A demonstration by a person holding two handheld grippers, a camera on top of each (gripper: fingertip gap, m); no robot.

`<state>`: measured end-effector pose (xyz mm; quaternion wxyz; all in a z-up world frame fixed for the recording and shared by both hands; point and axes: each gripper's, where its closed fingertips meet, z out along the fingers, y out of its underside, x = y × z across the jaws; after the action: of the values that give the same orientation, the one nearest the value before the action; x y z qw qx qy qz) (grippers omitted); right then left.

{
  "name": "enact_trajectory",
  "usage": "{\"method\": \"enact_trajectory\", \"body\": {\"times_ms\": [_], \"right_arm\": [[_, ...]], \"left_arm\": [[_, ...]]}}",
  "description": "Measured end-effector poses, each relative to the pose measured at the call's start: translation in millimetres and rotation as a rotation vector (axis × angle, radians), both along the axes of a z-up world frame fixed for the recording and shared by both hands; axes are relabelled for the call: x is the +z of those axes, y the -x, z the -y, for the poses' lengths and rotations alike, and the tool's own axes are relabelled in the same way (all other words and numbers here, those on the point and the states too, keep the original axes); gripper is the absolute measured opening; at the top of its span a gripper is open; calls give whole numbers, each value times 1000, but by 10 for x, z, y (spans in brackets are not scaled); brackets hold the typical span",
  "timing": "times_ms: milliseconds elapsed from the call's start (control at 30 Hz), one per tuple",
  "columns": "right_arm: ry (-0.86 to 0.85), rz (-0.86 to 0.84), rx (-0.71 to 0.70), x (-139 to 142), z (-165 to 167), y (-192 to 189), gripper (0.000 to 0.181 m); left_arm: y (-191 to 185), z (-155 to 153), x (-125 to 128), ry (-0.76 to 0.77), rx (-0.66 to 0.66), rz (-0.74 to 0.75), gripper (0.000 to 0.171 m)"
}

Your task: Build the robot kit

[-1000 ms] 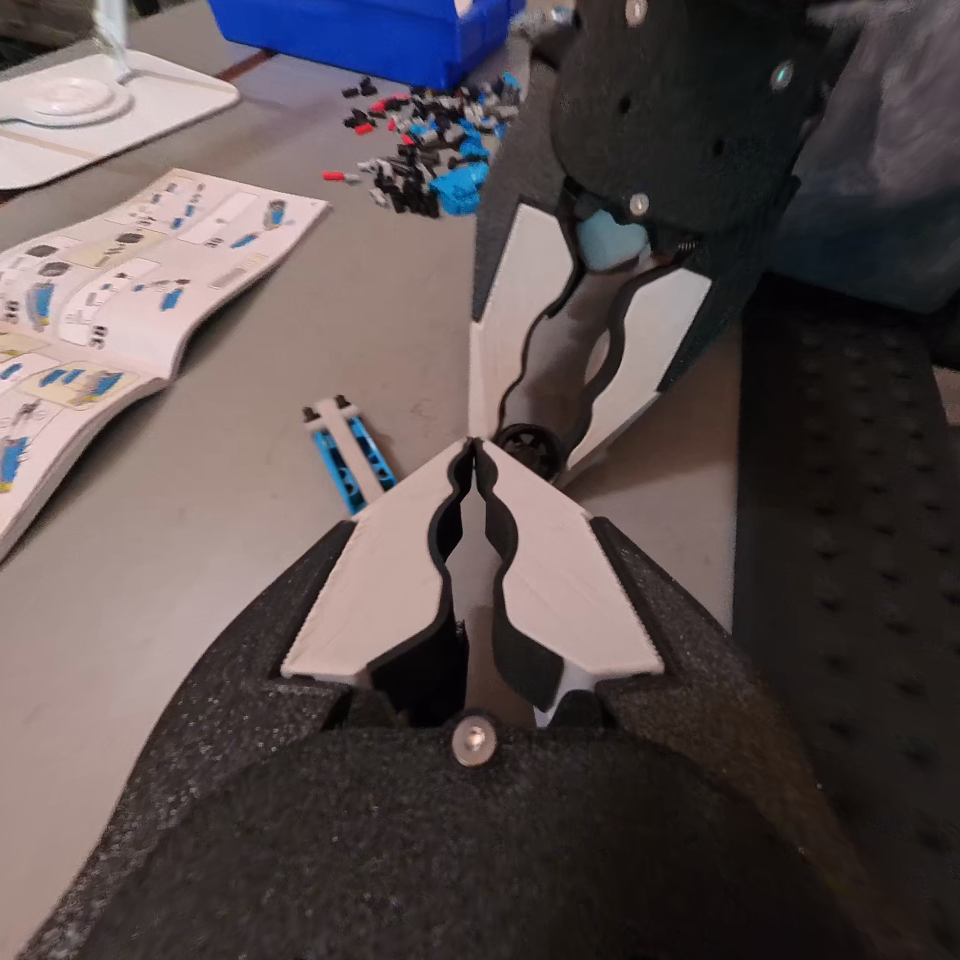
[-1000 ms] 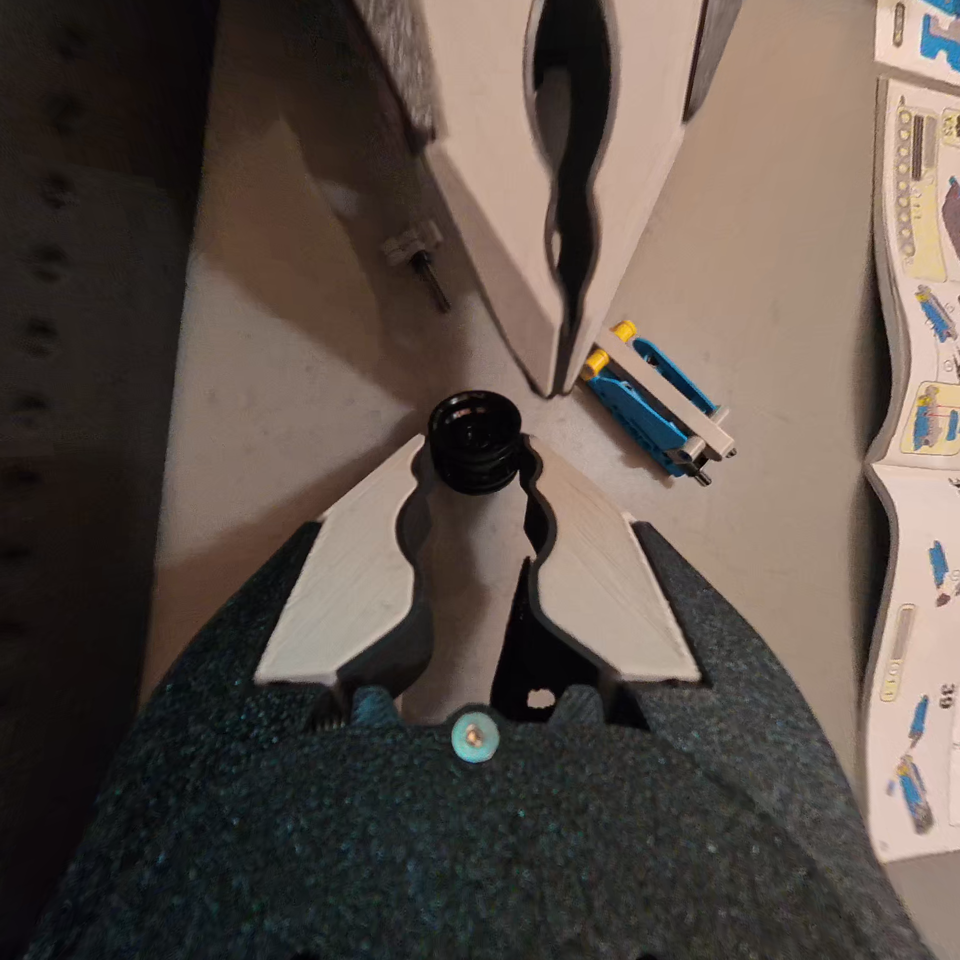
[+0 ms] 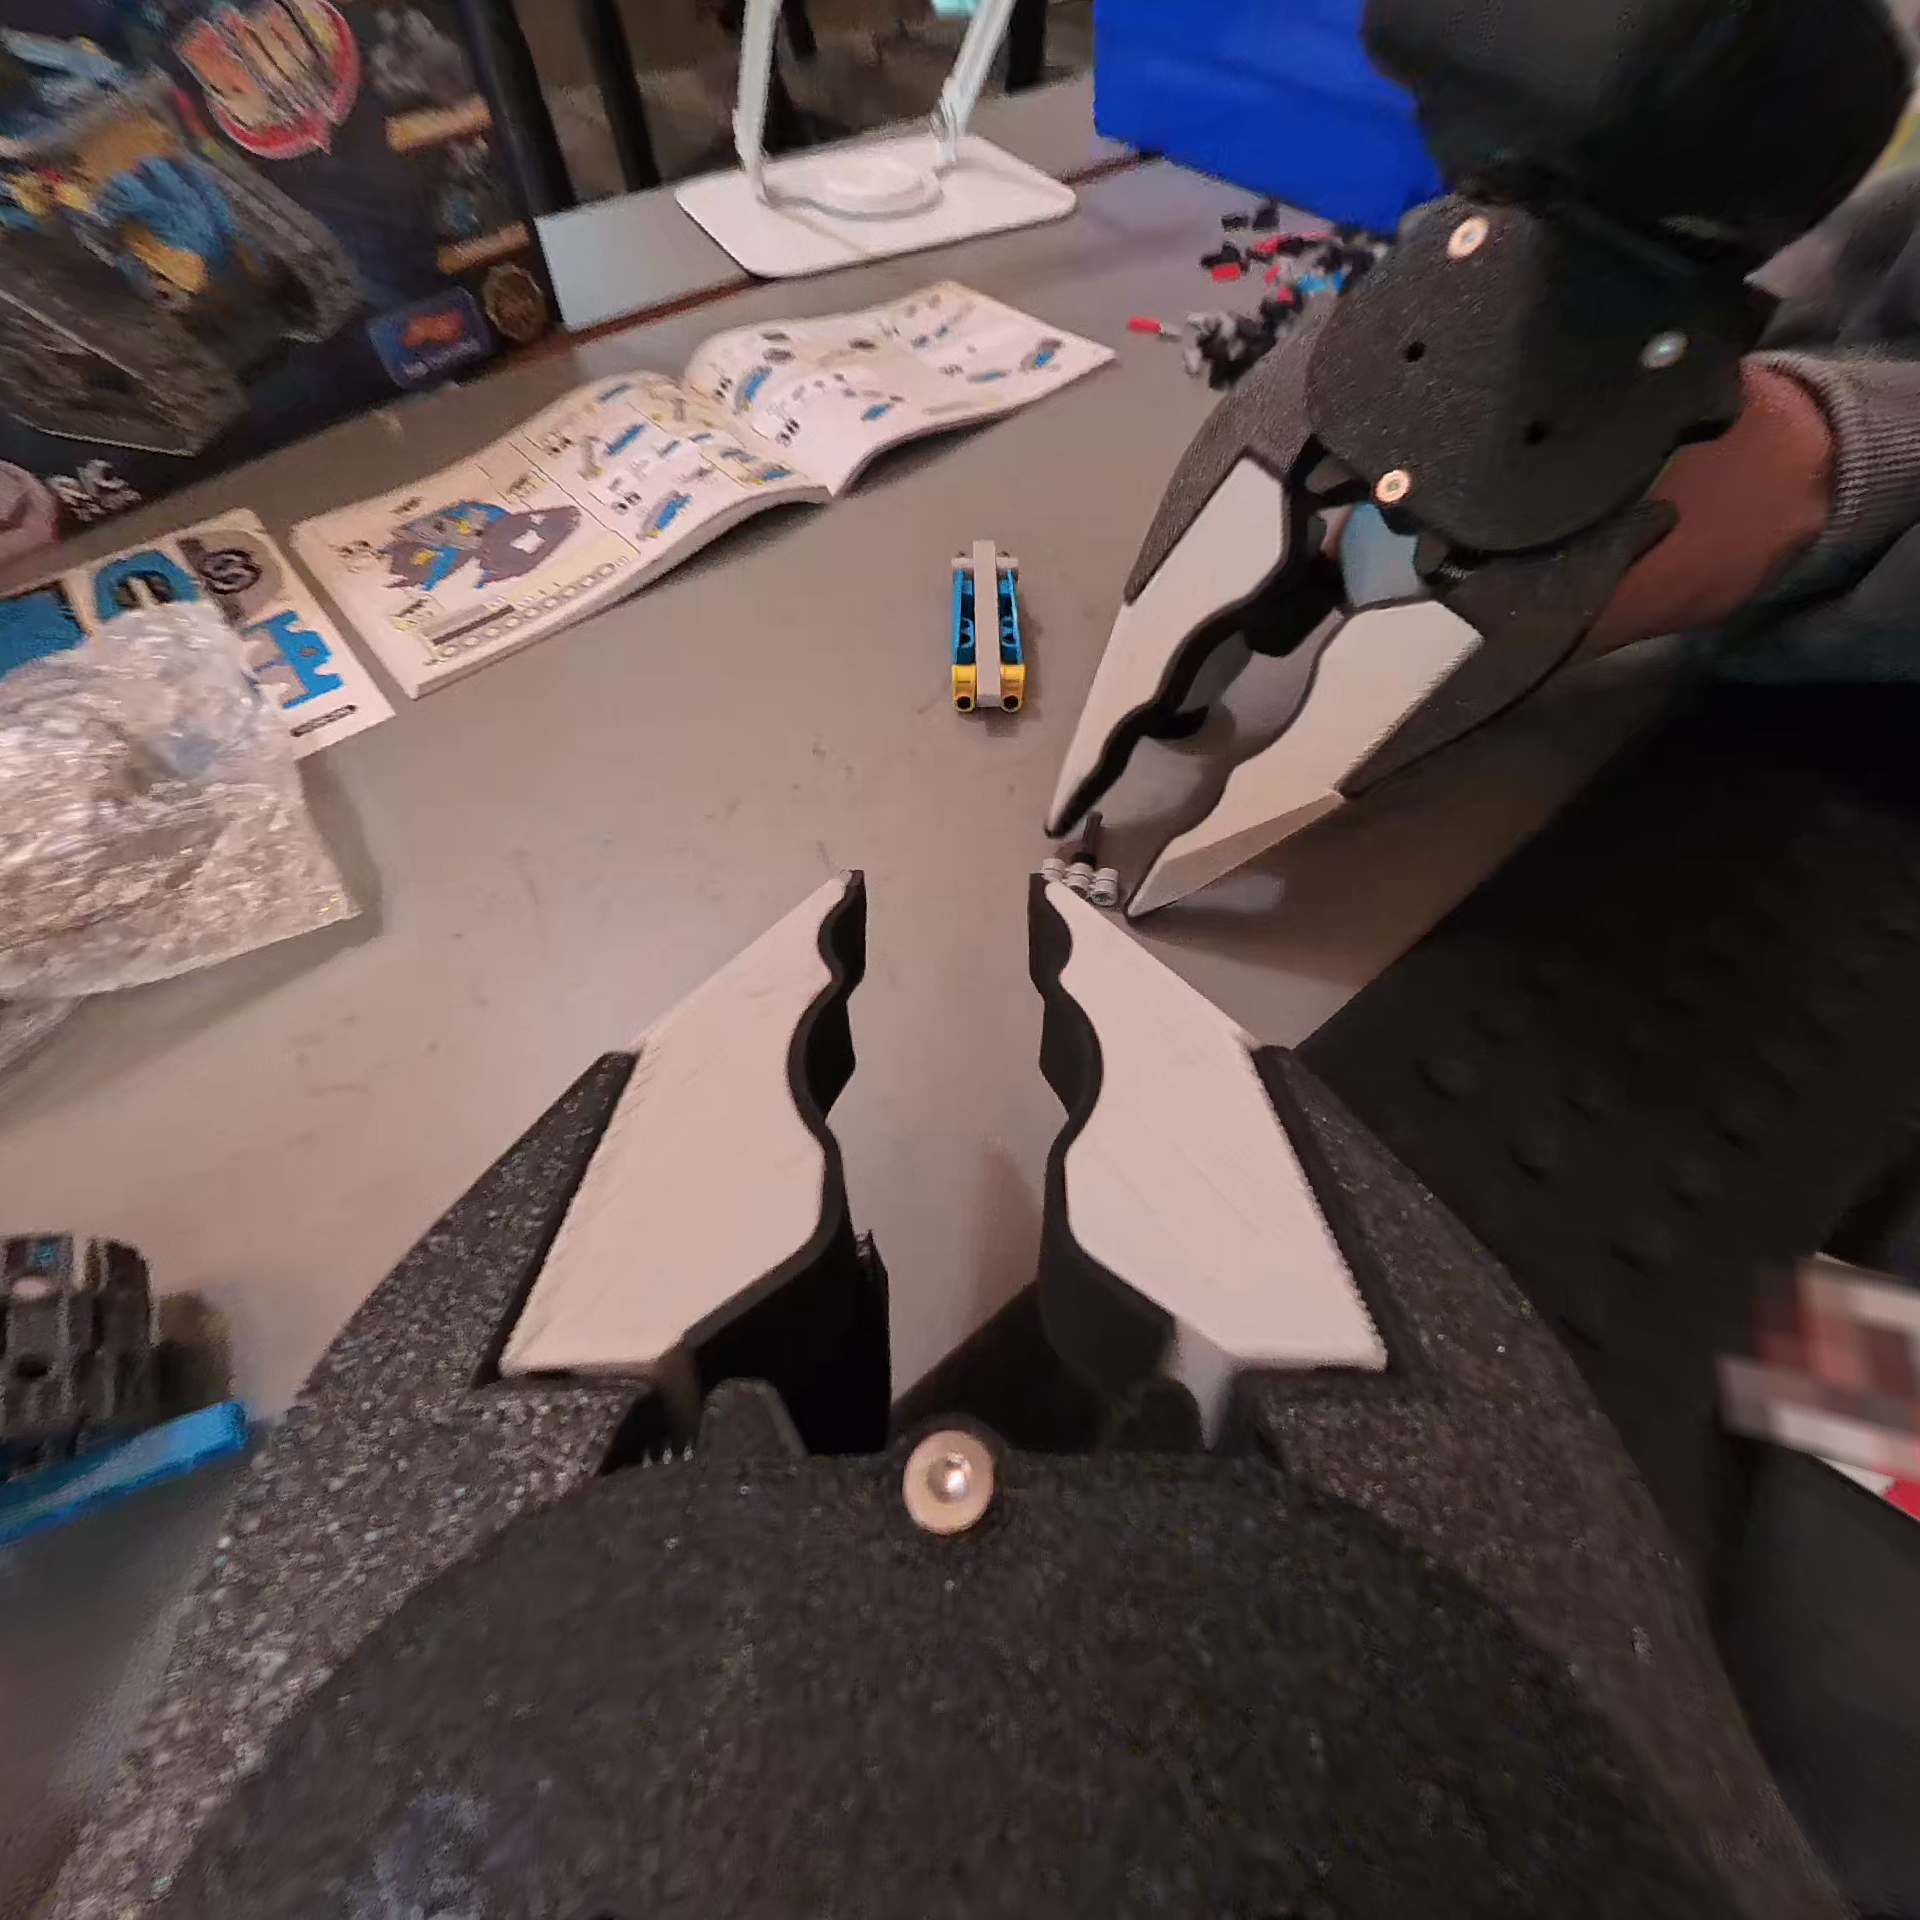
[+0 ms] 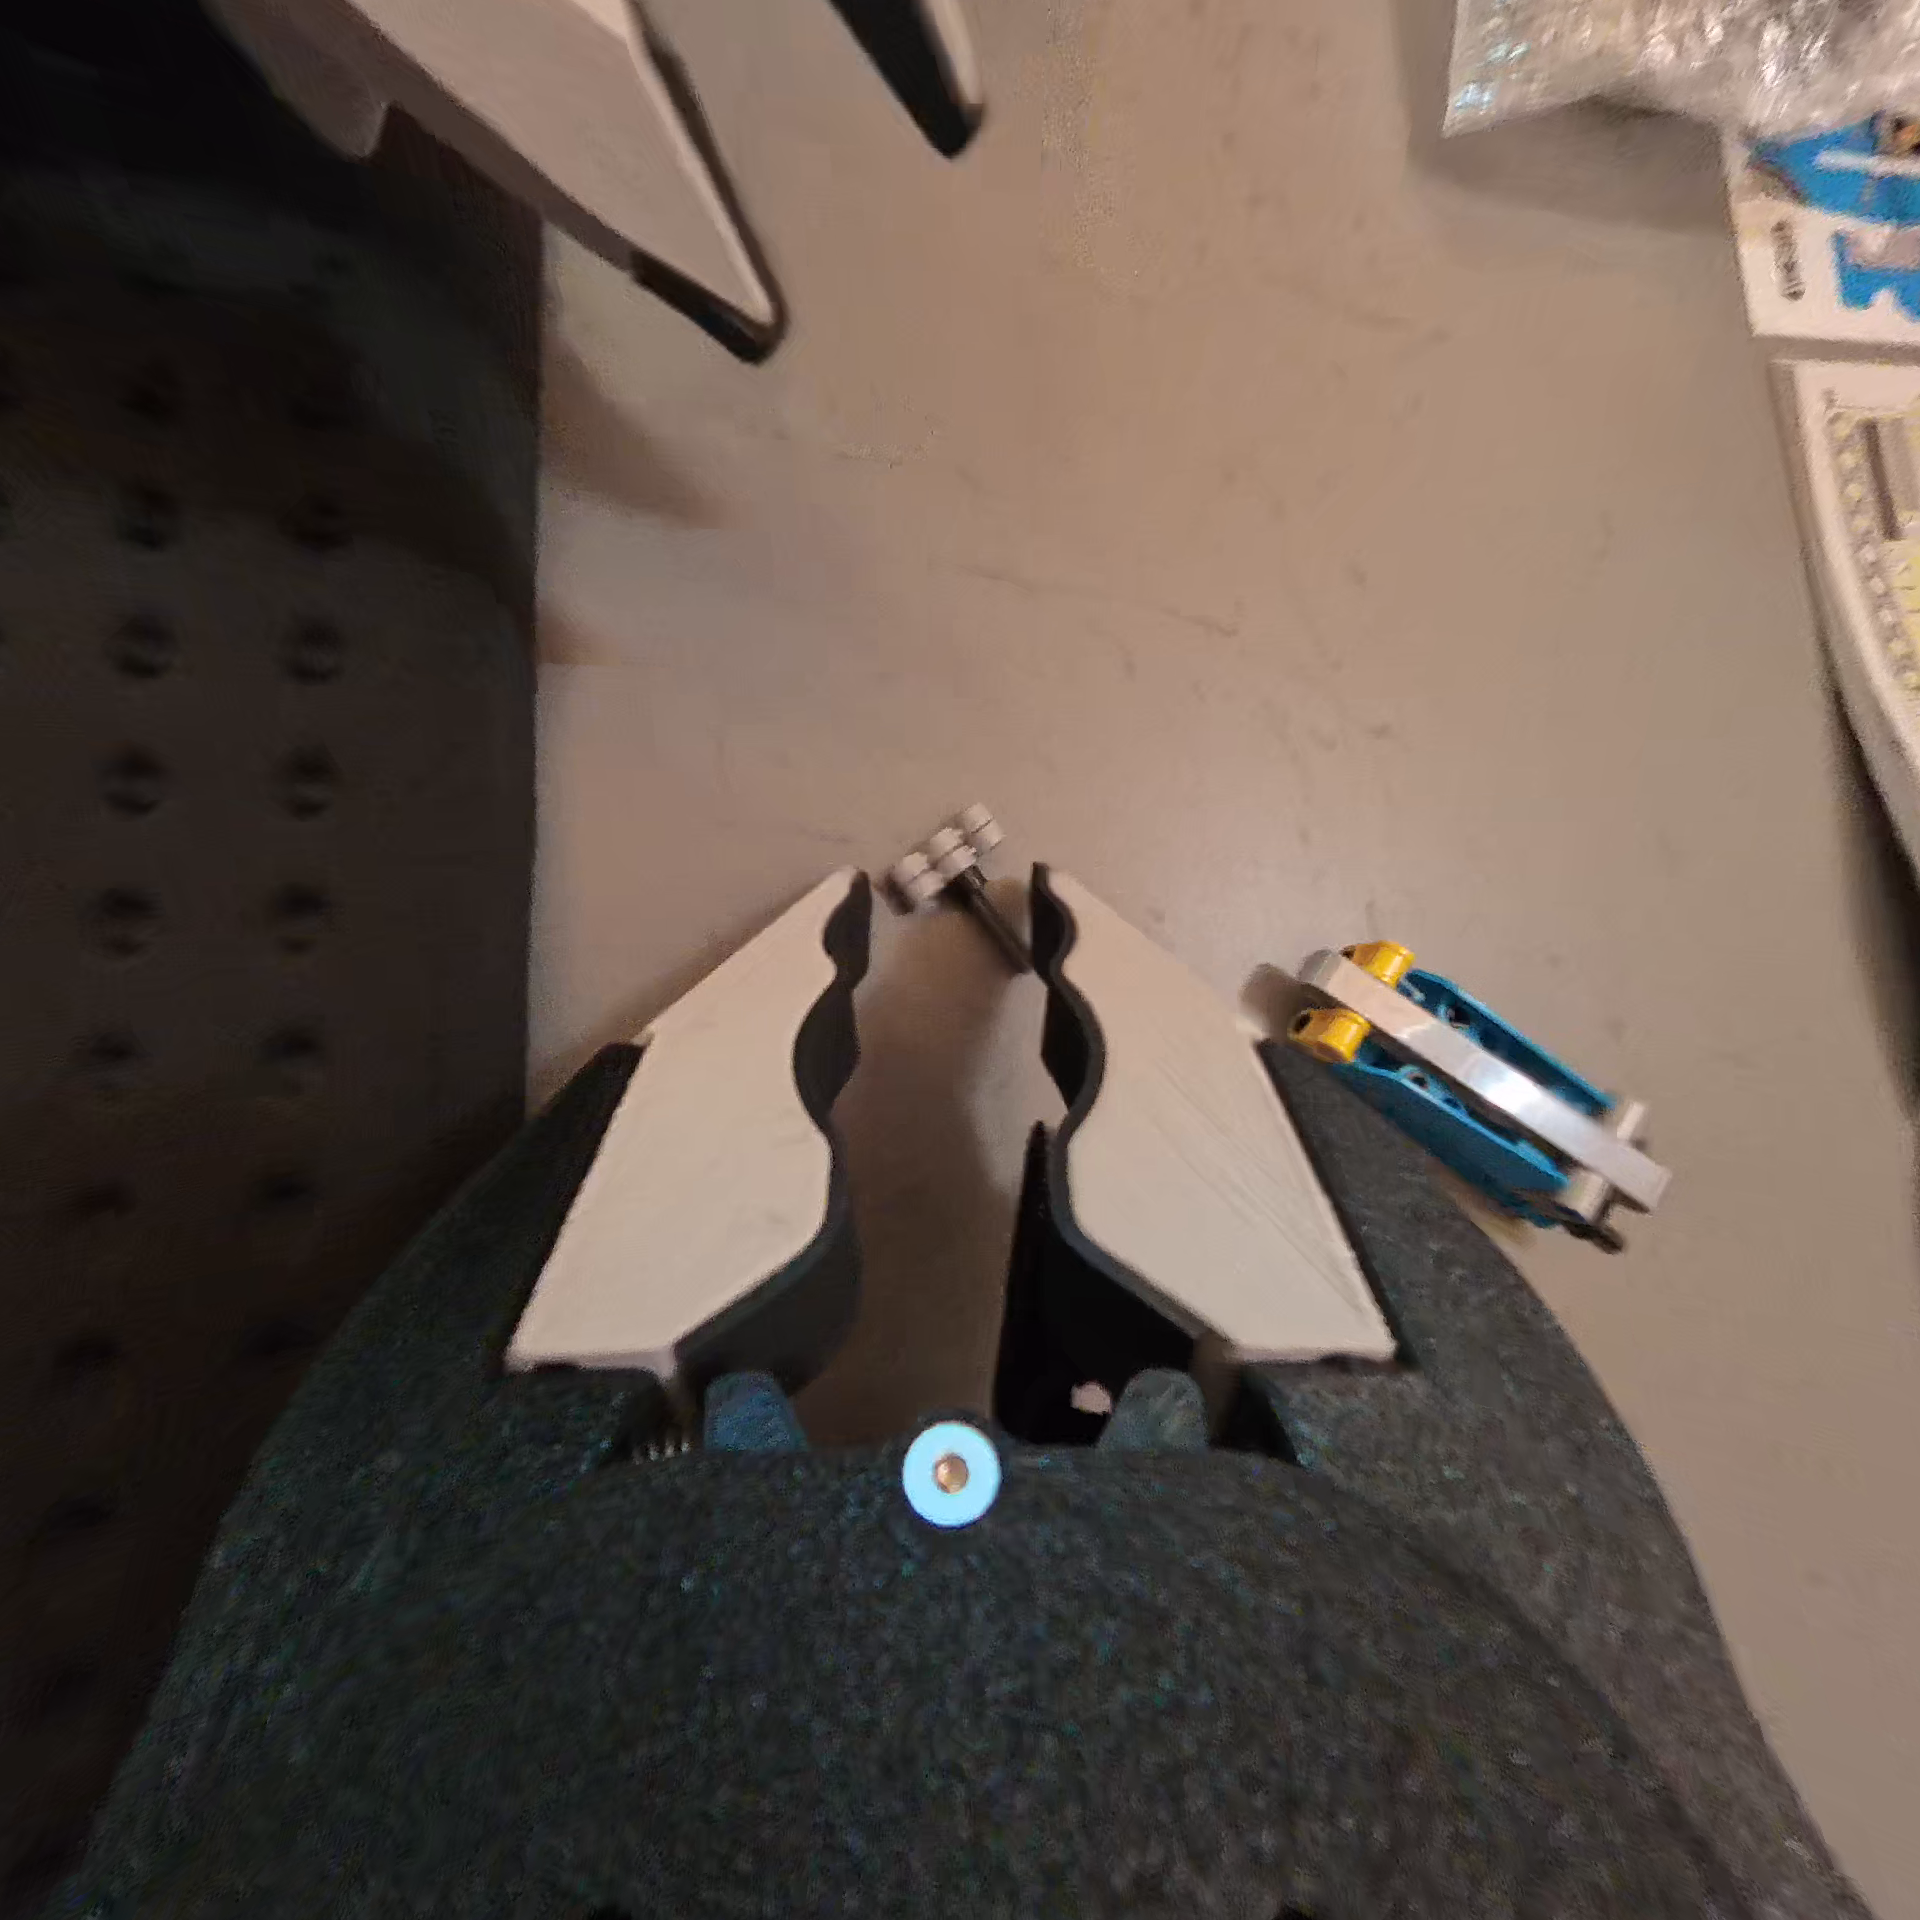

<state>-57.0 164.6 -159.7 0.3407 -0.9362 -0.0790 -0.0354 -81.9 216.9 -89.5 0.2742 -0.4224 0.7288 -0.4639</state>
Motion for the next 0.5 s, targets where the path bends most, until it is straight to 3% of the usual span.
{"method": "enact_trajectory", "body": {"times_ms": [100,233,300,367,433,500], "right_arm": [[5,-118,0,-20,-24,88,18],[4,-98,6,17,1,66,18],[-115,-102,18,239,-38,120,18],[-323,-108,58,648,-83,274,18],[-496,-38,62,1015,-82,398,18],[-547,64,37,1185,-67,481,18]], "left_arm": [[108,-56,169,26,30,94,29],[245,134,193,148,-97,42,31],[285,208,182,223,-137,-18,32],[270,225,237,330,-122,-60,37],[296,315,398,546,-165,-116,39],[388,438,665,806,-284,-149,43]]}}
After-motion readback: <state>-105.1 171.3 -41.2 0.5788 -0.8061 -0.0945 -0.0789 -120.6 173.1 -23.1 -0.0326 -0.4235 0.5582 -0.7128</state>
